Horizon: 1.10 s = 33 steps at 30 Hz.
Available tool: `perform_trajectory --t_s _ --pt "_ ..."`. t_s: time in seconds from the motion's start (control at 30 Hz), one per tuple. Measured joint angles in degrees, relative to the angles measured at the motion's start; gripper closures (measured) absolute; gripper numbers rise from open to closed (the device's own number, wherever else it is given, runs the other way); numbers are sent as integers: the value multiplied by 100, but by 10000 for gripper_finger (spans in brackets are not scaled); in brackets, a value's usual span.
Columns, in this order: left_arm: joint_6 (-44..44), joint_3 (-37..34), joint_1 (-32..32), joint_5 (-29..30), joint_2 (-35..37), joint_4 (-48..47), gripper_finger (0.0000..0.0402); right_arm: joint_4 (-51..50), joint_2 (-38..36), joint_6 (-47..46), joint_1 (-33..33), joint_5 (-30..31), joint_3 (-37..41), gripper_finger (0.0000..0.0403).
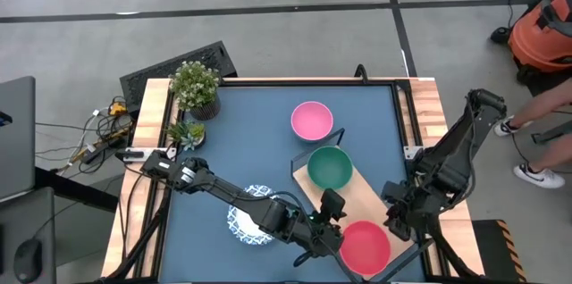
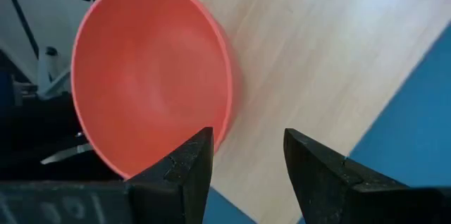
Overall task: Place and stack bowls onto a shelf
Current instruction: Stack the orange bowl on top of the green bowl on the shelf
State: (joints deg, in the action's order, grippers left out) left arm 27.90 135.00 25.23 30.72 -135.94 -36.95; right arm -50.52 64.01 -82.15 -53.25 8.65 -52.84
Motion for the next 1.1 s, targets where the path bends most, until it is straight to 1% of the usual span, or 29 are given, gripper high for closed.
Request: perform_trajectory --t_s 0.17,0.3,0.57,0.77,1.1 --pt "-2 0 0 5 0 0 214 14 382 104 2 -69 0 204" --pt "2 0 0 9 0 0 214 21 545 119 4 -83 0 204" --pt "26 0 -17 11 0 -2 214 167 535 116 2 -114 0 204" --pt "20 0 -20 11 0 -2 214 473 493 110 0 -114 0 204" --pt "9 0 -21 13 0 0 214 411 981 242 2 -127 0 204"
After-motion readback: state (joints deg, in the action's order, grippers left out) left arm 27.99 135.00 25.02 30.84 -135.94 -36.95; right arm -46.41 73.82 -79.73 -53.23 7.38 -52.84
